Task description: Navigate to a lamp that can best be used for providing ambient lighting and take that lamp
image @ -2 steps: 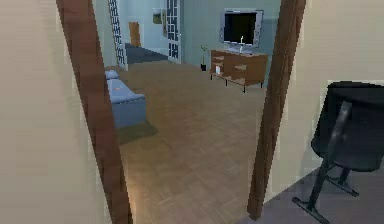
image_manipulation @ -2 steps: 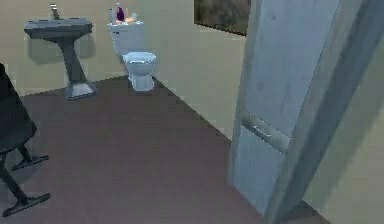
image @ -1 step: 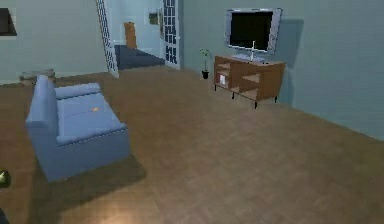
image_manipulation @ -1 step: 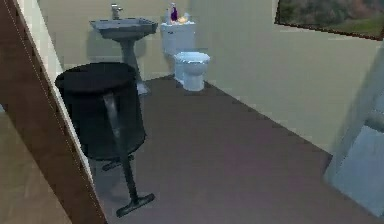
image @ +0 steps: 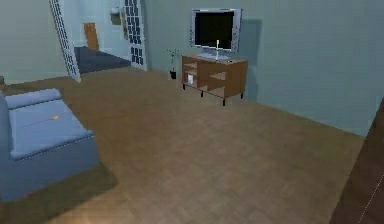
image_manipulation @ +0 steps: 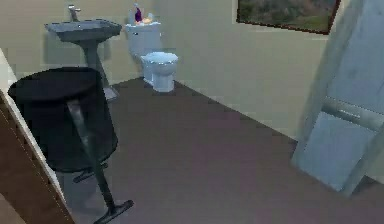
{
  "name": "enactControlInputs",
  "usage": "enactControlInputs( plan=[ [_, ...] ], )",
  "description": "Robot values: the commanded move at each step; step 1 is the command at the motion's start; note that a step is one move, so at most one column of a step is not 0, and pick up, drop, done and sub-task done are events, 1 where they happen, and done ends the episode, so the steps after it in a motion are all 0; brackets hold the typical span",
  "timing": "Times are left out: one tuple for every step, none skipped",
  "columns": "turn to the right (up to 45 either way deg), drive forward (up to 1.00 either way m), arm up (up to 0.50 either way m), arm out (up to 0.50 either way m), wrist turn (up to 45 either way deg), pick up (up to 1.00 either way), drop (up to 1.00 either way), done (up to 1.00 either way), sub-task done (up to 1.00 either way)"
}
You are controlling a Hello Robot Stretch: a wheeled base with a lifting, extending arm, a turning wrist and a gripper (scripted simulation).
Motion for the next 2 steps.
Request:
enactControlInputs(
  plan=[
    [0.0,0.6,0.0,0.0,0.0,0.0,0.0,0.0,0.0],
    [9.0,0.0,0.0,0.0,0.0,0.0,0.0,0.0,0.0]
  ],
)
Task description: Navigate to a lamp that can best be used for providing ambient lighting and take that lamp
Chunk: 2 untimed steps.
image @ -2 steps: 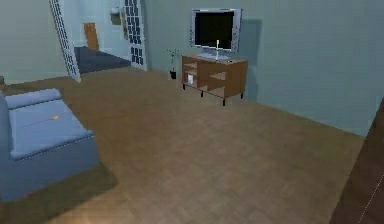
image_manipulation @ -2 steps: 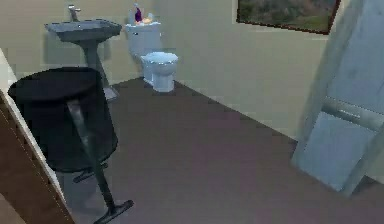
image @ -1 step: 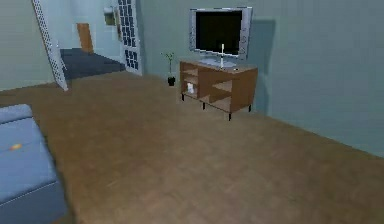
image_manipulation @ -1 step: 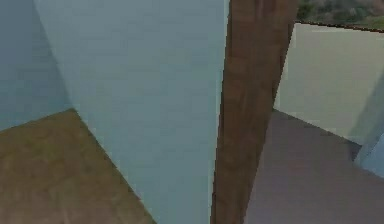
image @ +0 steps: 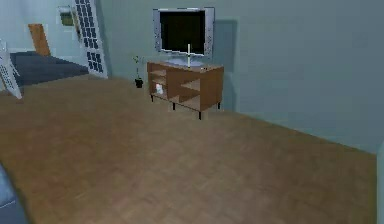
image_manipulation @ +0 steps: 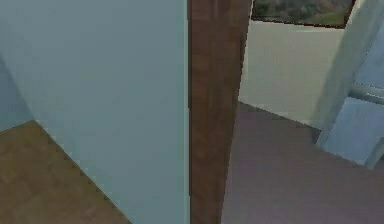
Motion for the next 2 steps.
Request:
enactControlInputs(
  plan=[
    [0.0,1.0,0.0,0.0,0.0,0.0,0.0,0.0,0.0],
    [0.0,1.0,0.0,0.0,0.0,0.0,0.0,0.0,0.0]
  ],
)
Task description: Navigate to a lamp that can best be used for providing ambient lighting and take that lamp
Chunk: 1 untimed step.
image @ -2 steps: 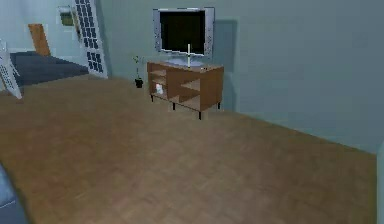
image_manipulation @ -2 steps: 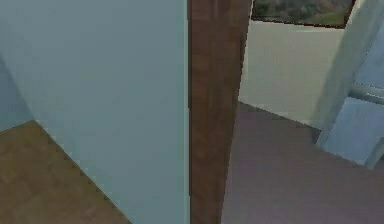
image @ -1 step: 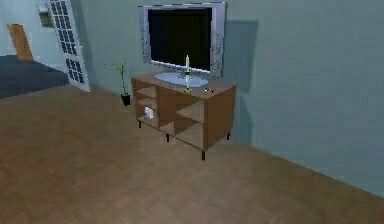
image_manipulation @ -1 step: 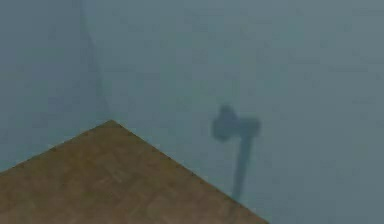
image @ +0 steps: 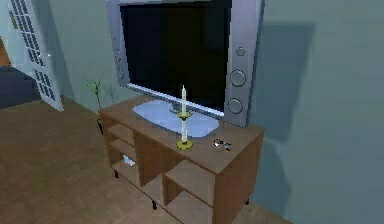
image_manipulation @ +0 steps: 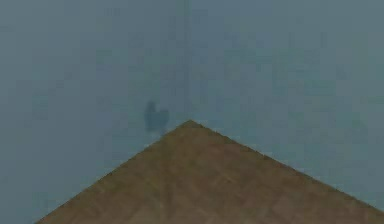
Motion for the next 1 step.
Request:
enactControlInputs(
  plan=[
    [12.0,0.0,0.0,0.0,0.0,0.0,0.0,0.0,0.0]
  ],
)
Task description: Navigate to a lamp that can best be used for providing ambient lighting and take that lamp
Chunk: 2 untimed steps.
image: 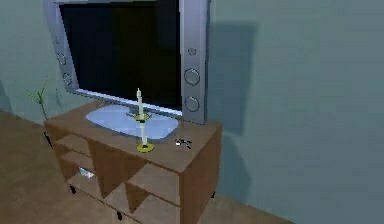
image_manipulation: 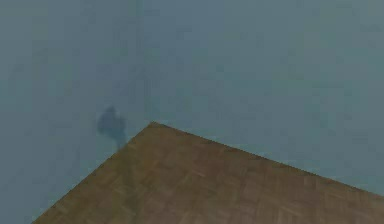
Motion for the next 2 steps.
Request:
enactControlInputs(
  plan=[
    [0.0,0.25,0.0,0.0,0.0,0.0,0.0,0.0,0.0],
    [-45.0,0.0,0.0,0.0,0.0,0.0,0.0,0.0,0.0]
  ],
)
